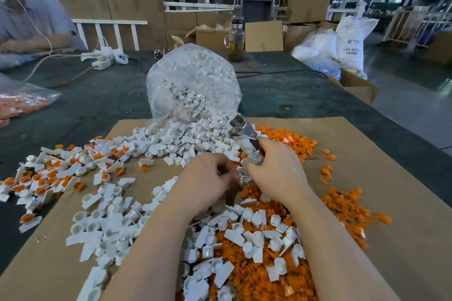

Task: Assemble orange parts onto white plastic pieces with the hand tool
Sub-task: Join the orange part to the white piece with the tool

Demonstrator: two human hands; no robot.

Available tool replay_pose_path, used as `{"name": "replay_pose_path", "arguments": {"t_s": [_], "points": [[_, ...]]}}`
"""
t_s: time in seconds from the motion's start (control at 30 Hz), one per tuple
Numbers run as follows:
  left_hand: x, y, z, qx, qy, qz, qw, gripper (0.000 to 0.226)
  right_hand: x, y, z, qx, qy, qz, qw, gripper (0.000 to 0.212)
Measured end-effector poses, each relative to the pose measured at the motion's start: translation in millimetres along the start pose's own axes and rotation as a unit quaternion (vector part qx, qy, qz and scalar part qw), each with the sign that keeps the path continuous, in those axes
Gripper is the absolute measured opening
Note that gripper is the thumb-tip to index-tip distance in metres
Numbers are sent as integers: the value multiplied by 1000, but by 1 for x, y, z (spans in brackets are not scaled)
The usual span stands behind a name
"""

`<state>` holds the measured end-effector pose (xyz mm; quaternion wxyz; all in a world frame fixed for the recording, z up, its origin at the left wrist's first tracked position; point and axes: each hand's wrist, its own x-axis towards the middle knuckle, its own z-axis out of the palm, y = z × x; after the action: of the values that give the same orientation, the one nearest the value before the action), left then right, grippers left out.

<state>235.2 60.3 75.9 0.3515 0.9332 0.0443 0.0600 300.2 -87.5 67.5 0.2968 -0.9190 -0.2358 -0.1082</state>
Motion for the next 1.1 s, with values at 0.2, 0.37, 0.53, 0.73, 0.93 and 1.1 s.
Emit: {"name": "replay_pose_path", "arguments": {"t_s": [0.2,0.37,0.53,0.73,0.93,1.1], "points": [[1,1,-9,-316,79,-85,942,12,0,-4,-3,133,-5,-10,991,11],[4,0,-9,-381,81,-83,917,7,-2,-7,-3,200,-20,-22,979,22],[5,-1,-9,-430,88,-74,896,7,-2,-6,-3,217,-15,-38,975,17],[7,-7,-10,-205,114,-71,970,8,-2,-6,-5,205,19,-35,978,14],[4,-12,-9,106,-15,-73,992,23,-3,-6,-7,213,36,-7,976,12],[4,-13,-6,138,2,-37,990,18,-3,-6,-5,193,44,-9,980,13]]}}
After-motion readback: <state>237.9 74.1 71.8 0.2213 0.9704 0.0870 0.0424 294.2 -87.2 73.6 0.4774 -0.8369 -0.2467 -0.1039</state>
